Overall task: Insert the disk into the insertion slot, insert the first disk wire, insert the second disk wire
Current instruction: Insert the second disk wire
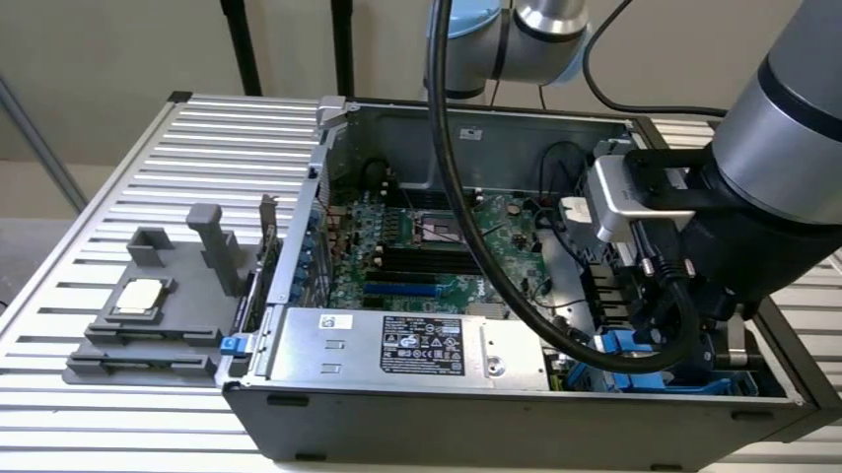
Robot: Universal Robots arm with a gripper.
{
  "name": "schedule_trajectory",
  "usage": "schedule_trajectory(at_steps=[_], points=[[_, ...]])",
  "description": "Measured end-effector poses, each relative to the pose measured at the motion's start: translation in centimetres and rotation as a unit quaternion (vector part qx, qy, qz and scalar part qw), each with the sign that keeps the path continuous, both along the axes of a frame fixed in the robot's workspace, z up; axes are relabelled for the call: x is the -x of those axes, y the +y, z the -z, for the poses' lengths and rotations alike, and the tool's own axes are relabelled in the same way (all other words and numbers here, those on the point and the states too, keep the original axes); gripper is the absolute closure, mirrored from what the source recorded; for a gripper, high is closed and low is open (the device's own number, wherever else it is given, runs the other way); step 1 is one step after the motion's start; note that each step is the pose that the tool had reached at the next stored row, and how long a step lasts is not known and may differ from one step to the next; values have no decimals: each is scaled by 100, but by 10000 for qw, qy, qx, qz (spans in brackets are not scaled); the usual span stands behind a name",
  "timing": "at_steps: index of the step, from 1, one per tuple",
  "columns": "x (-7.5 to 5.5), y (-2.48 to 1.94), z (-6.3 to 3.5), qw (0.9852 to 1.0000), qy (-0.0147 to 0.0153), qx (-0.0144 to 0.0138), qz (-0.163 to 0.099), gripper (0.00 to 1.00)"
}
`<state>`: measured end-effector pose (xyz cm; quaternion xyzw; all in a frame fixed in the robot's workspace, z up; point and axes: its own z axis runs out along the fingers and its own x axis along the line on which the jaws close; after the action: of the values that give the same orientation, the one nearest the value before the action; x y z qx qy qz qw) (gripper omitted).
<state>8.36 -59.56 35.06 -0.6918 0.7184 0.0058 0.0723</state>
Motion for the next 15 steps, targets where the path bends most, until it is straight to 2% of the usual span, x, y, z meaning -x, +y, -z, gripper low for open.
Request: schedule_trajectory(at_steps=[15], points=[[0, 0, 0, 10000, 0, 0, -2, 75]])
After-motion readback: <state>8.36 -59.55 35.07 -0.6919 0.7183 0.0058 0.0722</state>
